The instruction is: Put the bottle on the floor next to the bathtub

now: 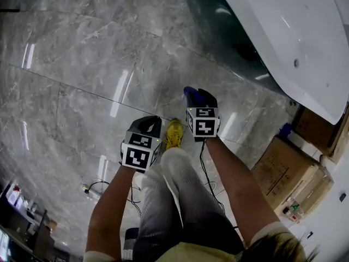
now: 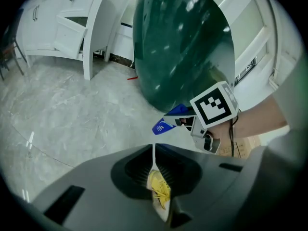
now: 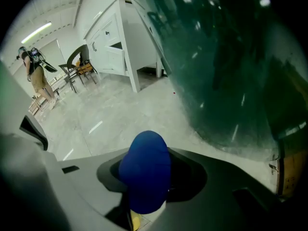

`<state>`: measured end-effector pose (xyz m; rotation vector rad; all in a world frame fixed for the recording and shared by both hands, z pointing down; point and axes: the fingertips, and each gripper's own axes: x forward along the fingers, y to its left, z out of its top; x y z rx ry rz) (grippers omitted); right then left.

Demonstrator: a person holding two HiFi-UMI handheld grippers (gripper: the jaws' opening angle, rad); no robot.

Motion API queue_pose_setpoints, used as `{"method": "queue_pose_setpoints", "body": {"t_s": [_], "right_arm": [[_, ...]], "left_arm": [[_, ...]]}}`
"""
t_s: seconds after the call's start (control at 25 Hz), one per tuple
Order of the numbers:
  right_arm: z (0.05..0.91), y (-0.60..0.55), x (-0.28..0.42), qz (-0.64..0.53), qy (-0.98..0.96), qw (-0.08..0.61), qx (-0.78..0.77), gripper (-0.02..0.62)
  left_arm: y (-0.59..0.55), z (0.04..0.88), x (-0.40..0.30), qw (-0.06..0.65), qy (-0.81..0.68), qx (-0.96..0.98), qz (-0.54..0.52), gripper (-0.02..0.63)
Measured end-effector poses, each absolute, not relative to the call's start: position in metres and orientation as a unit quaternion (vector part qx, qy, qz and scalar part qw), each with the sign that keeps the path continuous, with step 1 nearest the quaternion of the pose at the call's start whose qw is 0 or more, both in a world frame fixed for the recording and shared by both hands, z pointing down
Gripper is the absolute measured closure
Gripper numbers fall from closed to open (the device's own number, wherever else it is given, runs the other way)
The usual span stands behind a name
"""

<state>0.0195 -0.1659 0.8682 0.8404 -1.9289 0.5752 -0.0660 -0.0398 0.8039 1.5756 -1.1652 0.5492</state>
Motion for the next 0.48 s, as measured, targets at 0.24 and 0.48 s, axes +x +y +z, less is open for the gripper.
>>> {"method": "queue_pose_setpoints", "body": {"t_s": [0.24,0.48], "right_arm": [[0.91,-0.182,0.024,0.23,-0.771,0.472,0.361,0.426],[0.937,-0.189,0.009,0.222,-0.78,0.471,0.347,0.426]], "left_arm": [[-0.065,0.839,-0.089,0.519,-0.523,0.642,0.211,0.541],[-0.078,0.862,-0.087,0.514,-0.518,0.649,0.215,0.541]]}}
